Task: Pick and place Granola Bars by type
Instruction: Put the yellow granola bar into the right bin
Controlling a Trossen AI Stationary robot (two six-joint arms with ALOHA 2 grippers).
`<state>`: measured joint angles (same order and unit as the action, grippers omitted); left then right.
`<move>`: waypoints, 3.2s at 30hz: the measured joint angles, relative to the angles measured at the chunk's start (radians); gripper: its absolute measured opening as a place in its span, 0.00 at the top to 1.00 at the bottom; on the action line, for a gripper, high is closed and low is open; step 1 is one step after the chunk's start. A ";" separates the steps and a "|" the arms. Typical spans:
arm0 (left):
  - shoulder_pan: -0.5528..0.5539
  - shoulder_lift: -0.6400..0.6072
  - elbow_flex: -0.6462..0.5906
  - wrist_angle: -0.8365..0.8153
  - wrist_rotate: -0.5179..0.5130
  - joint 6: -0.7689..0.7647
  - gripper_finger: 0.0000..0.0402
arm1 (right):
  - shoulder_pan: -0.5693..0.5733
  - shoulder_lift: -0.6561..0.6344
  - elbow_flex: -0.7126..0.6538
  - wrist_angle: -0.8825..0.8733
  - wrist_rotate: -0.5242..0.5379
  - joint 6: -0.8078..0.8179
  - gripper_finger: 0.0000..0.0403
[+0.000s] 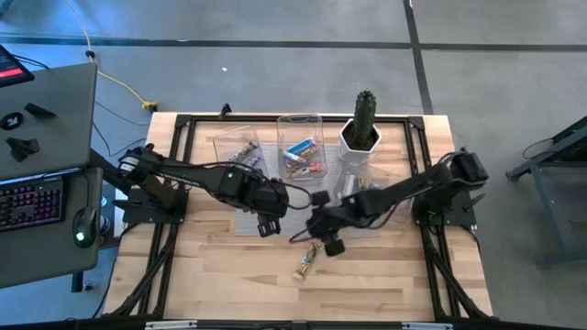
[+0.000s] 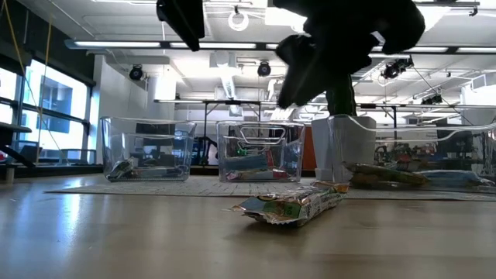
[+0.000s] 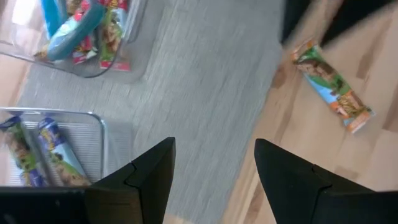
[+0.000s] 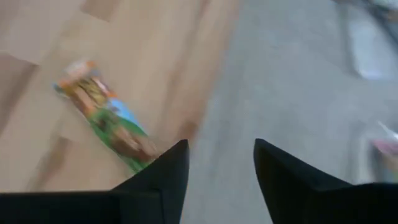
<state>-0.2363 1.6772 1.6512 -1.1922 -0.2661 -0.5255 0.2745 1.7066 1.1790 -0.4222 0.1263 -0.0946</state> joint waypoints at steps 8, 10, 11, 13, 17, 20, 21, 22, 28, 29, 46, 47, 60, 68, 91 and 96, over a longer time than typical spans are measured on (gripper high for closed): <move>-0.001 0.000 0.000 -0.013 -0.011 -0.003 0.47 | 0.054 0.114 0.000 0.112 -0.174 -0.168 0.51; -0.001 0.000 0.000 -0.014 -0.011 -0.003 0.47 | 0.065 0.129 0.000 0.120 -0.213 -0.178 0.50; -0.001 0.000 0.000 -0.015 -0.011 -0.003 0.47 | 0.071 0.137 0.000 0.127 -0.225 -0.179 0.50; -0.001 0.000 0.000 -0.015 -0.011 -0.003 0.47 | 0.080 0.157 0.000 0.143 -0.231 -0.180 0.50; -0.001 0.000 0.000 -0.014 -0.010 -0.004 0.47 | 0.088 0.203 0.000 0.186 -0.230 -0.181 0.50; -0.001 0.000 0.000 -0.013 -0.009 -0.004 0.47 | 0.088 0.243 0.000 0.195 -0.217 -0.212 0.50; -0.001 0.000 0.000 -0.014 -0.008 -0.005 0.47 | 0.088 0.253 0.000 0.196 -0.199 -0.225 0.50; -0.001 0.000 0.000 -0.014 -0.008 -0.005 0.47 | 0.088 0.262 0.000 0.197 -0.184 -0.233 0.50; -0.001 0.000 0.000 -0.014 -0.007 -0.005 0.47 | 0.088 0.288 0.002 0.196 -0.164 -0.246 0.51; -0.001 0.000 0.000 -0.014 -0.008 -0.005 0.47 | 0.088 0.289 0.002 0.194 -0.164 -0.246 0.52; -0.001 0.000 0.000 -0.013 -0.008 -0.010 0.47 | 0.092 0.206 -0.006 0.038 -0.098 -0.180 0.78; -0.001 0.000 0.000 -0.012 -0.008 -0.012 0.47 | 0.091 0.185 -0.005 0.031 -0.086 -0.156 0.77; 0.000 0.000 0.000 -0.004 -0.008 -0.045 0.47 | 0.073 -0.238 -0.002 -0.692 0.318 0.190 0.77; 0.000 0.000 0.000 -0.003 -0.010 -0.056 0.47 | 0.018 -0.524 -0.189 -0.743 0.388 0.562 0.77; 0.000 0.000 0.000 0.021 -0.018 -0.064 0.47 | -0.022 -0.790 -0.732 -0.323 0.161 0.748 0.76; 0.000 0.000 0.000 0.015 -0.040 -0.063 0.47 | -0.022 -0.790 -0.732 -0.255 0.125 0.732 0.76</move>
<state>-0.2359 1.6772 1.6516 -1.1775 -0.3061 -0.5888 0.2527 0.9169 0.4473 -0.6772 0.2516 0.6378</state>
